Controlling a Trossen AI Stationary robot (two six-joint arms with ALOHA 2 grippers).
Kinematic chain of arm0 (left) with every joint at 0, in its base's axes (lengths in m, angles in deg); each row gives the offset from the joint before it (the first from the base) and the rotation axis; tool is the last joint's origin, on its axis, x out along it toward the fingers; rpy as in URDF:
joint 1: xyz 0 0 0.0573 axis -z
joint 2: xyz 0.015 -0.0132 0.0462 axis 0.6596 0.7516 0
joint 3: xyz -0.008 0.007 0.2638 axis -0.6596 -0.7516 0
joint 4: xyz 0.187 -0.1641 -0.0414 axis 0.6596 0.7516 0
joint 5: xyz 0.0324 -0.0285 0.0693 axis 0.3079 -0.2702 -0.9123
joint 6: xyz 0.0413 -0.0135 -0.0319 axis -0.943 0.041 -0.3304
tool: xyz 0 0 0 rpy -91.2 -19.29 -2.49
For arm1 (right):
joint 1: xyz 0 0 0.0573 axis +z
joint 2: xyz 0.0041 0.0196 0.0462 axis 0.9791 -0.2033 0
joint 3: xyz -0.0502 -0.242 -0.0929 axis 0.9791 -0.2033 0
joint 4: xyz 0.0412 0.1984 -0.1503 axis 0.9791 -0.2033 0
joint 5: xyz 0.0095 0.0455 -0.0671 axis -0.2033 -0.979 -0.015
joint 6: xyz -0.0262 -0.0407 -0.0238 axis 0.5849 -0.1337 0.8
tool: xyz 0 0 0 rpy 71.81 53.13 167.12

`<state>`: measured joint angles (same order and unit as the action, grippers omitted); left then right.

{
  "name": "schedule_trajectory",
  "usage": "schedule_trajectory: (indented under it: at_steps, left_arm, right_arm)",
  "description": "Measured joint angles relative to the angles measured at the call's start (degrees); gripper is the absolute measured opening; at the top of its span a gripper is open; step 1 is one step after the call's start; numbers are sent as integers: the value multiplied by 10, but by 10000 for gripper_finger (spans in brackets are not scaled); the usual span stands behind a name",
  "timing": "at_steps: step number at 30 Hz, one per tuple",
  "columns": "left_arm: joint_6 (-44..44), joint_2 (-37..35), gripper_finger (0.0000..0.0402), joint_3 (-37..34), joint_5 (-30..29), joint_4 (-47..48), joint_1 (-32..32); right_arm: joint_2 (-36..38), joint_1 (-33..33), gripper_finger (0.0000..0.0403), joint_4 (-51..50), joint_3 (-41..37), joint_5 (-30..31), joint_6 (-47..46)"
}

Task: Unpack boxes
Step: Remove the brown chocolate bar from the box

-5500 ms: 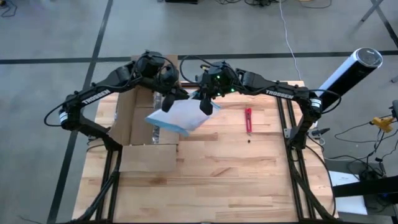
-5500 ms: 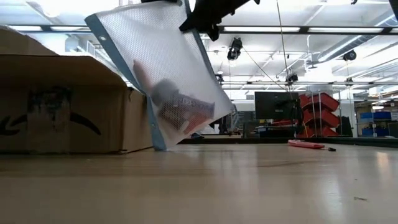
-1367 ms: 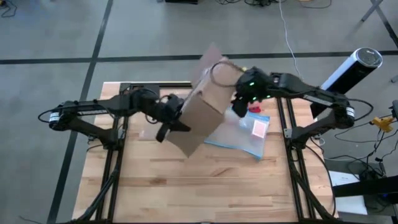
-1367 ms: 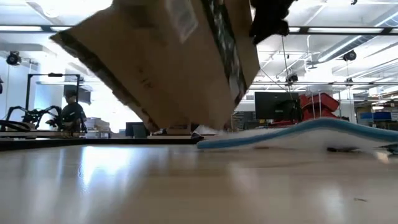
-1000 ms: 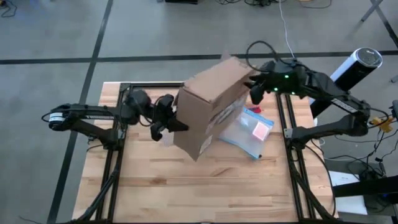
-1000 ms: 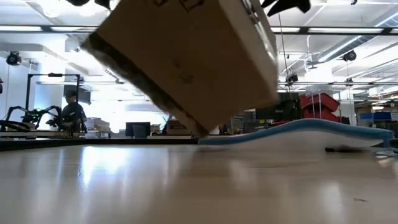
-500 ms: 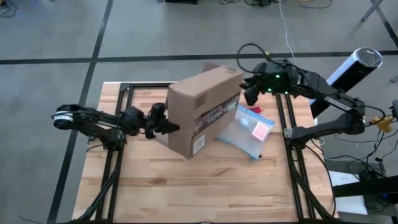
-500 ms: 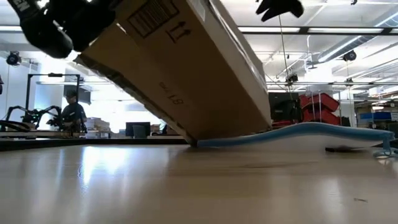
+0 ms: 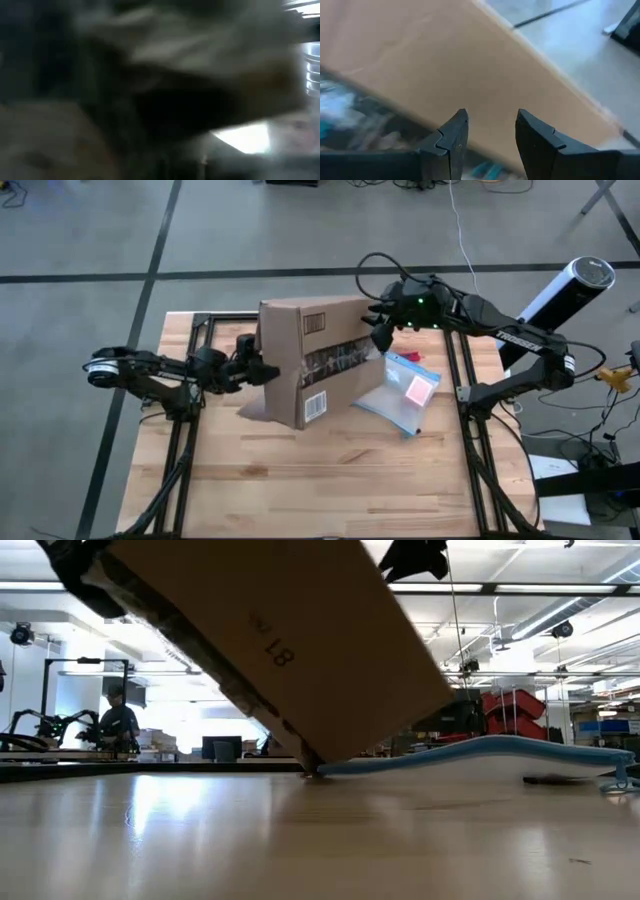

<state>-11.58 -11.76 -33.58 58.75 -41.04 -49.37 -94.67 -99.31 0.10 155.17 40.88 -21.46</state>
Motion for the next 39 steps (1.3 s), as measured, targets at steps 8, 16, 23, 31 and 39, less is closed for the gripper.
schedule_trajectory:
  at_steps: [8, 16, 23, 31, 39]
  left_arm:
    - [50, 1, 0, 17, -4, -10, 2]
    - [51, -5, 0, 122, 33, -10, 2]
    - [42, 9, 0, 163, 34, 2, 1]
    - [-14, 12, 0, 218, 30, 43, -8]
    - [-34, 10, 0, 248, 74, 97, -24]
  right_arm:
    - [5, 0, 142, 52, 0, 0, 21]
    - [7, -8, 133, 60, 1, 5, 33]
    - [11, -15, 140, 92, 1, 8, 42]
    - [21, -21, 146, 94, 1, 22, 32]
    - [28, -21, 135, 87, 1, 23, 13]
